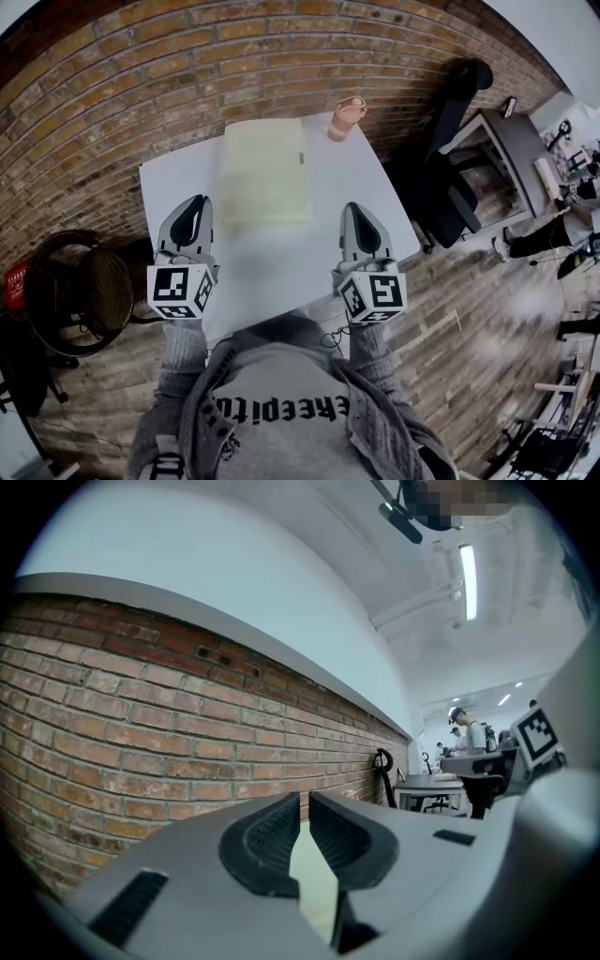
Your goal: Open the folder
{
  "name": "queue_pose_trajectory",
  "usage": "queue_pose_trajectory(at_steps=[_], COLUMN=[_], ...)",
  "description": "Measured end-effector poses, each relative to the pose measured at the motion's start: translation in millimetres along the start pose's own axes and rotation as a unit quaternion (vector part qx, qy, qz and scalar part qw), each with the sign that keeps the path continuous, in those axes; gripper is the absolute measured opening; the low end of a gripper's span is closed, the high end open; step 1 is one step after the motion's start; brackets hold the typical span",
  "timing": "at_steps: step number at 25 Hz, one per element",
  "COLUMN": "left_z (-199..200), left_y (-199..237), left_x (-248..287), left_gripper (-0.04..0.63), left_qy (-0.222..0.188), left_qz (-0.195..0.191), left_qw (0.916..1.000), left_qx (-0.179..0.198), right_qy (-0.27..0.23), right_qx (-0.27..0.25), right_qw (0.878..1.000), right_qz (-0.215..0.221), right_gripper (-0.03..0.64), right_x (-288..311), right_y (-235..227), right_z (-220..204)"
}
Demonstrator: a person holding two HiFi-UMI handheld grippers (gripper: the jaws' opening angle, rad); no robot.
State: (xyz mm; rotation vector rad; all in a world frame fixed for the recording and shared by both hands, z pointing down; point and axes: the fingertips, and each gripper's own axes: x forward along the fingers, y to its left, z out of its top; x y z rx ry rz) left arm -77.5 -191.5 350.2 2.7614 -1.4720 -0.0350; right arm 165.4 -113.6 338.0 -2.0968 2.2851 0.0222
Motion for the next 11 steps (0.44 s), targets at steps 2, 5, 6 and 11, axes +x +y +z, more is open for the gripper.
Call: queue_pose_trajectory(at_steps=[2,5,6,11], left_z=[-0.1,-1.2,-1.4,-2.5], left_y=[0.2,0.5,0.4,-0.5], left_x=[-0.2,-1.9,-2.1,-1.9], left_gripper=[0.031,0.031,0.031,0.031], left_qy=[0.001,0.002,0.003,0.005], left_qz=[0.0,0.0,0.0,-0.002], left_qw=[1.0,1.0,1.0,1.0], left_qx=[0.0,0.001,0.001,0.003], right_qy=[-0.001,-0.001,-0.001,0.0], right_qx=[0.001,0.002,0.002,0.004], right_qw=[1.0,1.0,1.0,1.0], right_qz=[0.0,0.0,0.0,0.0], right_gripper=[0.003,0.003,0.003,0.003], right_x=[0.2,-0.7,-1.0,-1.2], right_y=[0.1,1.2,1.2,1.8], right_z=[0.4,0.1,0.2,-0.5])
